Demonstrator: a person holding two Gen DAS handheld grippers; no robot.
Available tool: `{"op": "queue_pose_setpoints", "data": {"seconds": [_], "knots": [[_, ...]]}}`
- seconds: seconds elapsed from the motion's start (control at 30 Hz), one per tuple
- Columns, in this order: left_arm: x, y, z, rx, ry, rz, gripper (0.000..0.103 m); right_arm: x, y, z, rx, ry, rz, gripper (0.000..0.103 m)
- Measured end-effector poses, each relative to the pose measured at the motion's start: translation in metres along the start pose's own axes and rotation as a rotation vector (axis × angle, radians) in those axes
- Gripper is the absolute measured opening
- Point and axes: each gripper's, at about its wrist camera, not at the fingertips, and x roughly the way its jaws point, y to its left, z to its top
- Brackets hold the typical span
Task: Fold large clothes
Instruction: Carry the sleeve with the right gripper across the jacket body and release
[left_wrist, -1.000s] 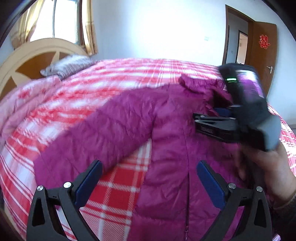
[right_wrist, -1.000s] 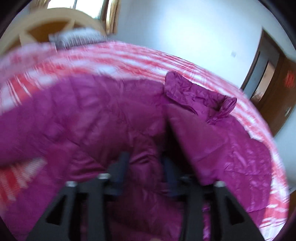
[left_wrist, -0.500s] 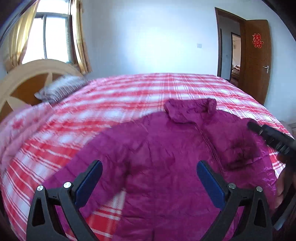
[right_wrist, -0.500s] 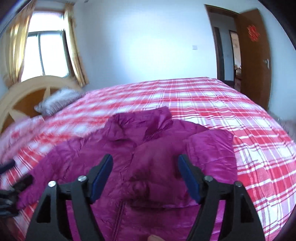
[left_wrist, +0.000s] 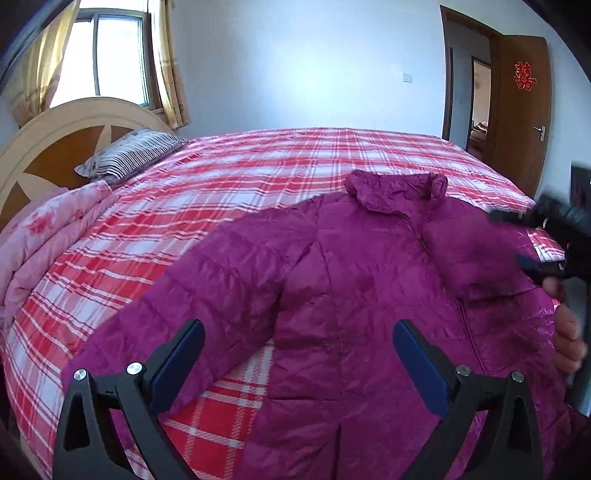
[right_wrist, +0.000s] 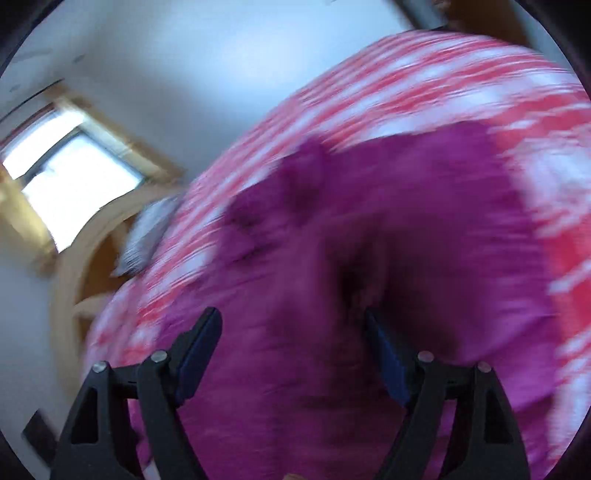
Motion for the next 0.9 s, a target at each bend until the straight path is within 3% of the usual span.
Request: {"op": "queue_pose_setpoints", "data": {"seconds": [0.07, 0.1, 0.23, 0.3, 0.33, 0.37, 0.4, 0.47, 0.53, 0.63, 0.73, 0.8, 0.9], "knots": [[-0.007, 0.008, 0.003, -0.008, -0.018, 0.011, 0.102, 0.005, 0.040, -0.002, -0.066, 0.044, 0.315, 0.082], [-0.011, 0.011, 0.005, -0.012, -0.027, 0.016, 0.102, 0.002, 0.055, -0.002, -0.090, 0.039, 0.385, 0.082], [-0.022, 0.017, 0.017, -0.019, -0.056, 0.008, 0.102, -0.016, 0.090, 0.005, -0.171, -0.019, 0.434, 0.086], [-0.023, 0.011, 0.026, -0.007, -0.074, 0.001, 0.102, -0.028, 0.086, 0.008, -0.199, -0.081, 0.345, 0.086], [-0.021, 0.005, 0.032, 0.003, -0.085, -0.004, 0.102, -0.035, 0.081, 0.008, -0.223, -0.131, 0.247, 0.086], [-0.017, -0.004, 0.039, 0.015, -0.088, -0.018, 0.102, -0.042, 0.076, 0.008, -0.246, -0.181, 0.123, 0.086], [-0.012, -0.011, 0.043, 0.023, -0.087, -0.024, 0.102, -0.046, 0.069, 0.011, -0.276, -0.248, -0.076, 0.086], [0.003, -0.029, 0.053, 0.038, -0.099, -0.031, 0.102, -0.046, 0.056, 0.018, -0.329, -0.324, -0.321, 0.080], [0.026, -0.051, 0.062, 0.055, -0.129, -0.029, 0.102, -0.040, 0.031, 0.032, -0.342, -0.359, -0.469, 0.075], [0.076, -0.077, 0.073, 0.060, -0.106, -0.012, 0.102, -0.023, -0.004, 0.051, -0.315, -0.328, -0.547, 0.067], [0.123, -0.092, 0.072, 0.096, -0.065, 0.043, 0.102, -0.007, -0.031, 0.060, -0.274, -0.258, -0.550, 0.066], [0.150, -0.099, 0.066, 0.119, -0.010, 0.081, 0.102, -0.002, -0.047, 0.060, -0.263, -0.215, -0.553, 0.066], [0.179, -0.098, 0.057, 0.106, 0.091, 0.068, 0.102, 0.008, -0.070, 0.051, -0.214, -0.143, -0.566, 0.064]]}}
